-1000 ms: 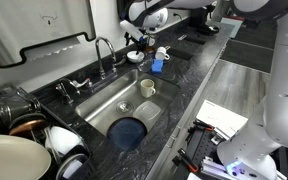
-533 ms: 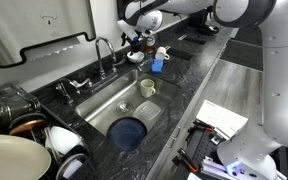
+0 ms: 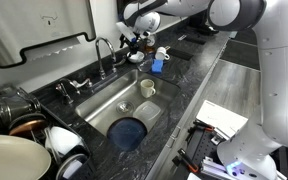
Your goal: Open the tap
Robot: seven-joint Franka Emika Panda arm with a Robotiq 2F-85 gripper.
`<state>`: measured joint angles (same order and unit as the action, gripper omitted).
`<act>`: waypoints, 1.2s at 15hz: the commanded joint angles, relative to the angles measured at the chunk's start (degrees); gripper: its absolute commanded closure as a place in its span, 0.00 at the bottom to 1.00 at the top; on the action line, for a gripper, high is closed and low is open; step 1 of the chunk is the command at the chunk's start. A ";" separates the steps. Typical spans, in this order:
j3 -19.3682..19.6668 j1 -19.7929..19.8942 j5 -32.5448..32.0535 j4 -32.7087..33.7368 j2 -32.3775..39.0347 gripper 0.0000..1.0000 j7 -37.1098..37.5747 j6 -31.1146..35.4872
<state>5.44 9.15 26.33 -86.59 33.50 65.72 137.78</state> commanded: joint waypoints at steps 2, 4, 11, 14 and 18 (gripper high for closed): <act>0.58 0.28 -0.24 2.46 1.85 0.00 4.23 -3.77; 0.69 0.54 -0.16 3.20 2.57 0.00 6.38 -5.90; 0.39 1.67 0.32 7.56 6.38 0.00 11.35 -8.21; -2.08 4.54 1.78 10.93 7.61 0.00 7.84 -19.28; -1.76 6.29 0.97 16.46 9.38 0.00 9.21 -35.19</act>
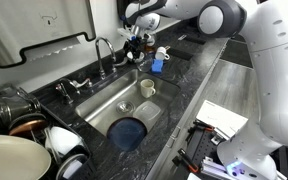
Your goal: Open the tap
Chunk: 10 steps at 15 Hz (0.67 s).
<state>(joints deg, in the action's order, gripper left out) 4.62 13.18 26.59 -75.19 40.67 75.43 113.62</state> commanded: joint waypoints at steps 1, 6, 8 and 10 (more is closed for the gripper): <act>-0.87 2.62 0.58 6.66 2.73 0.00 -0.49 -15.14; -1.27 4.27 1.08 14.29 6.62 0.00 -3.46 -34.53; -0.65 4.30 1.38 16.86 8.27 0.00 -3.30 -38.08; 0.02 4.00 1.16 18.49 9.26 0.00 -2.13 -37.92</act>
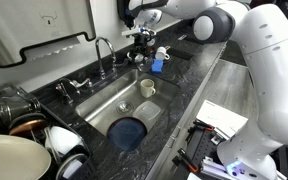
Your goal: Open the tap
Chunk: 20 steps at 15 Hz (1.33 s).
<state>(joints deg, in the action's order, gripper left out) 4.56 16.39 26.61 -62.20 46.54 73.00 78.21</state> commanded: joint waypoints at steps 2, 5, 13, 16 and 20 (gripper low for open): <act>0.46 0.40 0.86 6.46 3.93 0.00 1.61 -0.52; 0.51 0.09 0.53 7.31 4.31 0.00 3.17 1.87; 1.72 -1.99 -2.10 6.50 3.58 0.00 8.27 12.24; 2.46 -2.77 -3.34 5.82 3.38 0.00 10.24 15.90; 2.73 -3.12 -4.79 5.73 3.74 0.00 11.65 17.80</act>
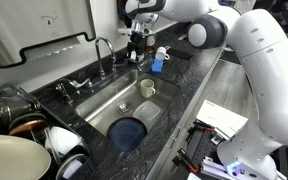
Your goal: Open the tap
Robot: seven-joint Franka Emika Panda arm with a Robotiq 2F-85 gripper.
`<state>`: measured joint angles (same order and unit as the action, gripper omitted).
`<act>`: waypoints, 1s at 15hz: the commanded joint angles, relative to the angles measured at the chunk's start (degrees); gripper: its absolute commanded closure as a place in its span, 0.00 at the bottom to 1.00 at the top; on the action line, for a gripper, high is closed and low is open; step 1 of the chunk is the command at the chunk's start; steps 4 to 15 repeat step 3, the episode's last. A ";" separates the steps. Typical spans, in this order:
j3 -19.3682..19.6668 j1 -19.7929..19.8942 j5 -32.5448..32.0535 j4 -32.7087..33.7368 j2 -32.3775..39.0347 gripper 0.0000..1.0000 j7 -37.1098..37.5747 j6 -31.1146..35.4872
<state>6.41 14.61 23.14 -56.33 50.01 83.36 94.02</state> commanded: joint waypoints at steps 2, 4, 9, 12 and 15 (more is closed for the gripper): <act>1.08 -1.74 -2.22 -1.11 -0.26 0.00 1.28 4.84; 1.11 -1.93 -2.51 -1.69 -0.56 0.00 1.30 6.57; 1.11 -1.93 -2.51 -1.69 -0.56 0.00 1.30 6.57; 1.11 -1.93 -2.51 -1.69 -0.56 0.00 1.30 6.57; 1.11 -1.93 -2.51 -1.69 -0.56 0.00 1.30 6.57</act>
